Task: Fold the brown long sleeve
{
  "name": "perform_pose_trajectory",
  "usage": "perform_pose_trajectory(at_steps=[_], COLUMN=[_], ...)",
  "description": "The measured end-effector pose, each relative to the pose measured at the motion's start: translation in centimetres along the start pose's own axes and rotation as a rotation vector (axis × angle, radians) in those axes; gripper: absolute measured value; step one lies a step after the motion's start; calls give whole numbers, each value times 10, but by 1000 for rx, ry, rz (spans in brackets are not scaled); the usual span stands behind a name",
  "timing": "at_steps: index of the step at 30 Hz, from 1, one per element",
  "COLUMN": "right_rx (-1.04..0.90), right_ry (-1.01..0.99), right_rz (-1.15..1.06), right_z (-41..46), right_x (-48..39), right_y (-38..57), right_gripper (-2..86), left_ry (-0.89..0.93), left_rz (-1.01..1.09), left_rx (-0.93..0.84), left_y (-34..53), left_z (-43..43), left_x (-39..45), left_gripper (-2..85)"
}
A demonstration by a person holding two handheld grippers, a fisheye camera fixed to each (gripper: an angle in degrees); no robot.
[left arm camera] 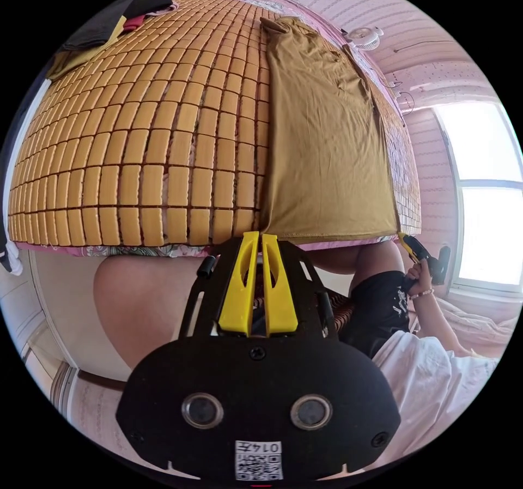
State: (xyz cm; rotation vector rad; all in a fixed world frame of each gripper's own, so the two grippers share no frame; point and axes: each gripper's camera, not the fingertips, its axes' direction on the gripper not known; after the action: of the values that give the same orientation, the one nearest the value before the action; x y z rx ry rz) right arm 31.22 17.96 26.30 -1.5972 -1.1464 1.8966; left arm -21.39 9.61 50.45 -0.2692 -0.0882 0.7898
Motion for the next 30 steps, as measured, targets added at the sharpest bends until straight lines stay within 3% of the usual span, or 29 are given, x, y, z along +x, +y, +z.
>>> perform_pose_trajectory(at_steps=[14,25,30], right_rx=[-133,-207,-148], right_ry=[17,-103,15], right_rz=[-18,59,41], right_z=[16,16,10], right_x=[1,22,11], right_y=[15,47,67], right_gripper=[-2,2,18], left_ry=[3,2,-15], left_rz=[-40,-85,-83], left_rx=[68,40,44], left_y=[27,52,66], left_z=[-17,2,7], left_x=[-15,-29,-28], left_gripper=[-10,-10,-9])
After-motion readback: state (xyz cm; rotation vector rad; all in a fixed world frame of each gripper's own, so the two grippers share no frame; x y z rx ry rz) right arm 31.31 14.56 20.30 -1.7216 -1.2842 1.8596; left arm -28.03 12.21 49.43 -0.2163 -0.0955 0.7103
